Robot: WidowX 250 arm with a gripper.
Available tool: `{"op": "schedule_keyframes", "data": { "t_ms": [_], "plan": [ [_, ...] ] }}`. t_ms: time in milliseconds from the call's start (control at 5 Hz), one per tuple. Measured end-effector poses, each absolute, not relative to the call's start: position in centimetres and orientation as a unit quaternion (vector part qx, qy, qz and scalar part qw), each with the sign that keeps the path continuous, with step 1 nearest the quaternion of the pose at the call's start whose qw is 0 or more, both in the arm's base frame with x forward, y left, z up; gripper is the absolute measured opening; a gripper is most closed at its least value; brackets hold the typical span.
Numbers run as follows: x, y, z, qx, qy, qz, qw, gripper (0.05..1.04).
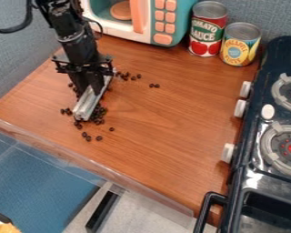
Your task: Sweep into pile
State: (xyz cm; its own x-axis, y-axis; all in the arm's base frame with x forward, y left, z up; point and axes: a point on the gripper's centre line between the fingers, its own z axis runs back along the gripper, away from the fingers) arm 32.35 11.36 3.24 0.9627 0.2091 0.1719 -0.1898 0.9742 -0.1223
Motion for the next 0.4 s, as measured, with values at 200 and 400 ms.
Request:
{"op": "schedule_keyframes", "data": {
  "t_ms": [200, 400],
  "plan": [
    [33.3, 9.6, 4.6, -0.054, -0.111, 0.084, 0.989, 0.331],
    [35.0, 6.4, 6.9, -0.062, -0.144, 0.047, 0.987, 0.331]
  ]
}}
